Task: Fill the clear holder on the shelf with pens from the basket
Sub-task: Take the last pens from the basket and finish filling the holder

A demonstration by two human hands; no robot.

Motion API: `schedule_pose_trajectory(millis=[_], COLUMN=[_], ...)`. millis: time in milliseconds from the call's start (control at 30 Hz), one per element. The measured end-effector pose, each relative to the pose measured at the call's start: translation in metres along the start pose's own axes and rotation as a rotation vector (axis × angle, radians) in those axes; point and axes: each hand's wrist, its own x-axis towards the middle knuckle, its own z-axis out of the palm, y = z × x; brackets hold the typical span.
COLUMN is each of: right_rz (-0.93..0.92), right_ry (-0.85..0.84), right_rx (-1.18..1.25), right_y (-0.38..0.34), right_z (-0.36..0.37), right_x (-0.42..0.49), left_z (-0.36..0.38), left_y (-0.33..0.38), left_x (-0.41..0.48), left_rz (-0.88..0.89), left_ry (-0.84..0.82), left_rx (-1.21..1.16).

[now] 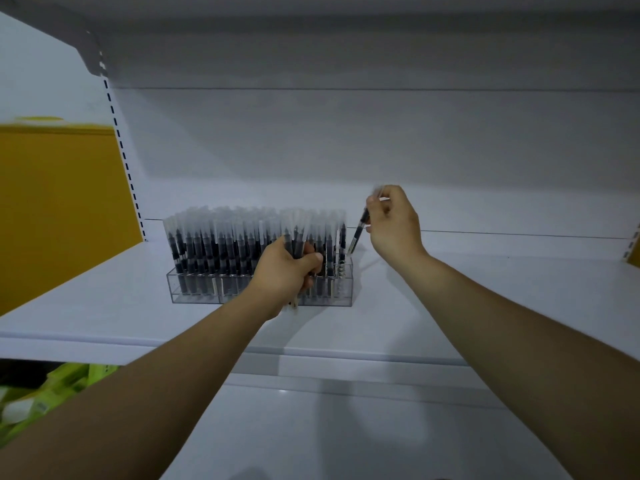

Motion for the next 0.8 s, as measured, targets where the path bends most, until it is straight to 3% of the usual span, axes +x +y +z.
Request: schedule_pose_trajectory(millis=[233,467,800], right_rz=[0.016,-0.071,-0.006], right_ry=[-0.066,-0.118,-0.174], right_rx=[-0.047,-0.158,-0.278], right_y=[0.010,0.013,0.031], right_z=[0.011,0.018,0.035], right_x=[-0.004,-0.003,0.002], left_z=[0.000,0.003,0.000], left_y=[-0.001,0.001,-0.003], left_x=[0.002,0.001,0.001], left_rz=[0.009,-0.040,-0.020], left_ry=[-0.038,-0.045,-0.092], left_rx=[0.081,-0.029,-0.072])
